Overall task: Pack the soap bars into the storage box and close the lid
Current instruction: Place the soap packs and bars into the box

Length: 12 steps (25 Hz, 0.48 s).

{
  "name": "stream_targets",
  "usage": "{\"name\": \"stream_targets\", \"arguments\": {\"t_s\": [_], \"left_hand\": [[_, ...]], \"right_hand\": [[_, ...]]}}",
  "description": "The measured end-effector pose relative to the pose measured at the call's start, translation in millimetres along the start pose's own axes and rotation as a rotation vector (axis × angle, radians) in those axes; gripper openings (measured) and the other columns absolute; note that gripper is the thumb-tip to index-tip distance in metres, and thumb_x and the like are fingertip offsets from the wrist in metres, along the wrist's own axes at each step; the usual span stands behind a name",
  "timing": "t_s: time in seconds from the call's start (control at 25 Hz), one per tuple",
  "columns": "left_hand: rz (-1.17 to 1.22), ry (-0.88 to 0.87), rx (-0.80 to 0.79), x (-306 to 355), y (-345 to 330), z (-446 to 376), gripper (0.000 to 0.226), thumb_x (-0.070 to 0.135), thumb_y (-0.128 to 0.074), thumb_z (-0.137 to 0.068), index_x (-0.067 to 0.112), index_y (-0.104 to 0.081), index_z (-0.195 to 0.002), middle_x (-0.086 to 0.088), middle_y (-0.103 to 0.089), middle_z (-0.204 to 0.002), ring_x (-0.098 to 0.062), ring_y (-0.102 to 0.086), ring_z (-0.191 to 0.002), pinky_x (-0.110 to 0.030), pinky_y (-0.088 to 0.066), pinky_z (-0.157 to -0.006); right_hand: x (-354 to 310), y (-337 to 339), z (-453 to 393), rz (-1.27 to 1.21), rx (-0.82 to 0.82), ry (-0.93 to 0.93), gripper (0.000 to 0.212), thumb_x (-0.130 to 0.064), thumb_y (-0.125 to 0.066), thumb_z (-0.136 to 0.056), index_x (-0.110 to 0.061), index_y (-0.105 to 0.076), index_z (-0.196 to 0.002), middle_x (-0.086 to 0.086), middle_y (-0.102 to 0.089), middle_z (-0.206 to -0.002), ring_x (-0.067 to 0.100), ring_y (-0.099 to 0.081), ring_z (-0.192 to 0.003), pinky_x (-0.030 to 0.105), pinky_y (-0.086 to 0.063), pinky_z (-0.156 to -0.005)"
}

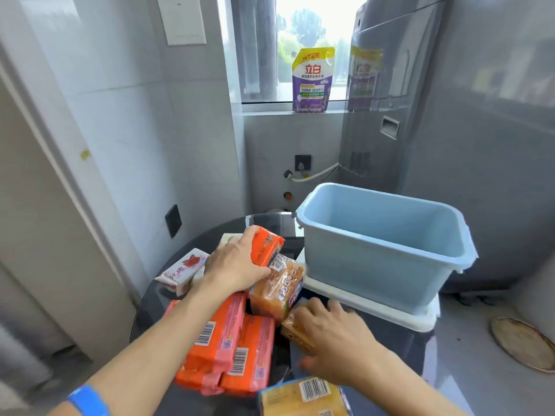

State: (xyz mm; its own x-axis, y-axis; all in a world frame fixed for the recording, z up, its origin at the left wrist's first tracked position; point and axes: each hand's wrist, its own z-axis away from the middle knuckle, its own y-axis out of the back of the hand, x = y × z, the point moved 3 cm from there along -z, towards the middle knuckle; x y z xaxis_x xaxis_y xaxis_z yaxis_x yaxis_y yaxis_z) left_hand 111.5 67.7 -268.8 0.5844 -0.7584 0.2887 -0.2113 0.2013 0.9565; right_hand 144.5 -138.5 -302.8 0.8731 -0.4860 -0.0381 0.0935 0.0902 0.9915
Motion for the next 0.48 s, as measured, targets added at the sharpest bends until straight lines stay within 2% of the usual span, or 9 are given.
{"name": "stream_targets", "arguments": {"t_s": [0.08,0.16,0.24,0.28,0.36,0.44,0.48], "left_hand": [[0.075,0.017,0.073,-7,-9,4,0.08,0.052,-0.069,-0.075,0.04,-0.026,-0.142,-0.006,-0.056,-0.128,-0.034,-0.053,-0.112,-0.043,-0.047,-0.086],[0.091,0.016,0.153,-9,-16,7,0.076,0.049,-0.064,-0.079,0.039,-0.027,-0.145,-0.006,-0.055,-0.13,-0.034,-0.051,-0.112,-0.043,-0.047,-0.088],[0.203,0.036,0.187,-14,-16,6,0.072,0.049,-0.061,-0.078,0.04,-0.031,-0.143,-0.006,-0.058,-0.129,-0.034,-0.053,-0.112,-0.043,-0.048,-0.091],[0.314,0.064,0.196,-19,-13,5,0.07,0.05,-0.062,-0.076,0.041,-0.036,-0.14,-0.004,-0.061,-0.125,-0.033,-0.056,-0.11,-0.043,-0.049,-0.09],[0.659,0.156,0.218,-28,-2,-1,0.06,0.049,-0.065,-0.071,0.042,-0.049,-0.128,-0.001,-0.068,-0.116,-0.028,-0.063,-0.101,-0.042,-0.053,-0.087],[1.104,0.214,0.219,-28,7,-5,0.044,0.038,-0.068,-0.076,0.034,-0.058,-0.119,-0.008,-0.071,-0.112,-0.03,-0.07,-0.093,-0.047,-0.059,-0.078],[1.321,0.219,0.189,-25,11,-8,0.037,0.03,-0.065,-0.082,0.027,-0.061,-0.118,-0.014,-0.072,-0.111,-0.034,-0.072,-0.09,-0.047,-0.06,-0.072]], "right_hand": [[6,-16,-4,0.039,0.044,-0.069,0.063,-0.044,-0.063,-0.079,-0.026,-0.036,-0.133,0.003,-0.047,-0.13,0.032,-0.046,-0.121,0.043,-0.043,-0.09],[15,-22,-7,-0.125,0.028,-0.157,0.072,-0.048,-0.064,-0.075,-0.031,-0.03,-0.137,0.003,-0.051,-0.128,0.032,-0.049,-0.121,0.042,-0.046,-0.089],[28,-17,-5,-0.338,0.009,-0.207,0.071,-0.049,-0.067,-0.07,-0.034,-0.036,-0.132,0.001,-0.059,-0.121,0.026,-0.058,-0.11,0.035,-0.05,-0.08],[37,-9,-1,-0.493,0.024,-0.243,0.068,-0.049,-0.07,-0.068,-0.035,-0.041,-0.127,-0.002,-0.063,-0.114,0.021,-0.062,-0.101,0.032,-0.051,-0.074],[56,10,6,-0.998,0.052,-0.313,0.063,-0.048,-0.078,-0.064,-0.034,-0.053,-0.12,-0.002,-0.07,-0.101,0.015,-0.07,-0.082,0.029,-0.055,-0.062],[65,28,10,-1.552,-0.023,-0.265,0.06,-0.05,-0.076,-0.07,-0.026,-0.063,-0.123,0.007,-0.075,-0.104,0.021,-0.073,-0.082,0.034,-0.056,-0.059],[67,38,13,-1.791,-0.087,-0.196,0.056,-0.052,-0.071,-0.078,-0.021,-0.066,-0.125,0.013,-0.074,-0.112,0.026,-0.072,-0.089,0.037,-0.057,-0.067]]}}
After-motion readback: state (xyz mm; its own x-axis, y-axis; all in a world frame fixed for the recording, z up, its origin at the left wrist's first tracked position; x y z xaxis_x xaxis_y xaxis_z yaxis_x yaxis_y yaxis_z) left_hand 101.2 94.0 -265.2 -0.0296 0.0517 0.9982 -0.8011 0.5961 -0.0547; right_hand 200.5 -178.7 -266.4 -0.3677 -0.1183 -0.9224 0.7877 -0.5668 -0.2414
